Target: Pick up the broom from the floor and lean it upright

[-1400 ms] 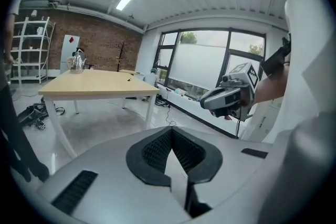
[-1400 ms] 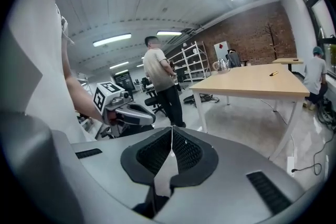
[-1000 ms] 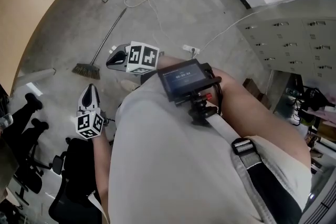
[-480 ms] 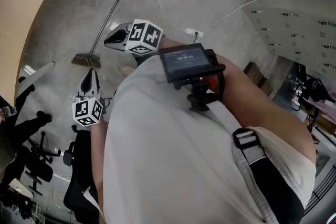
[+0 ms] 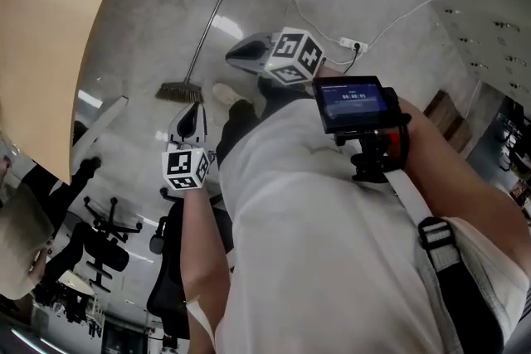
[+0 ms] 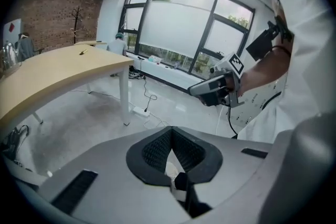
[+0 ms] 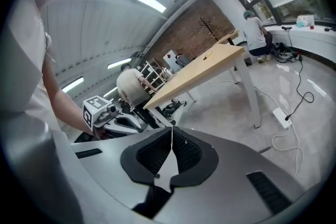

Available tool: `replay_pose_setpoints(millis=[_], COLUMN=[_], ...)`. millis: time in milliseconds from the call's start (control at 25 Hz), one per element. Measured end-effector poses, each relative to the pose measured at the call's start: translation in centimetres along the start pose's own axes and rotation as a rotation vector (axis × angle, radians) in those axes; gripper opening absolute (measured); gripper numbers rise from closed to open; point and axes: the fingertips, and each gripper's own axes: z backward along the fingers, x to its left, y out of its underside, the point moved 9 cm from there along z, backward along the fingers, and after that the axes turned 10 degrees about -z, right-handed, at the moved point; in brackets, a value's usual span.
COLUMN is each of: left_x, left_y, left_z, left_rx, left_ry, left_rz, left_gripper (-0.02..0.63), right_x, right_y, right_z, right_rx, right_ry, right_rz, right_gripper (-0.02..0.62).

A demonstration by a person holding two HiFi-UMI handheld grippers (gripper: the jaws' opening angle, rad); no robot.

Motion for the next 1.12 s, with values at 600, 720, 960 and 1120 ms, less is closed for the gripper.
replay_pose_setpoints(millis=[600, 720, 960, 1120], left_x=[-5.0, -4.6, -2.1, 0.4], left_y=[10.0, 12.3, 16.4, 19.3], left_z=[-6.1, -8.6, -14.5, -19.4], left_rx=[0.187, 0.228, 0.294, 0.341], left_ry=[0.173, 0.223, 0.246, 0.251], left_rz=[-0.133, -0.158, -0.179, -0.214], left_gripper=[0.006, 0.006, 0.006, 0.006], right_x=[-2.8, -3.8, -7.5, -11.9], right_y=[20.4, 21.8, 21.5, 21.9], right_z=[9.5, 9.3, 6.2, 2.6], right_rx=[0.080, 0.097, 0.098, 0.096], right_ry=[0.274, 0.290, 0.261, 0.221], right_rz=[-0.118, -0.126, -0.087, -0.023], right_gripper=[0.017, 0.017, 0.017, 0.017])
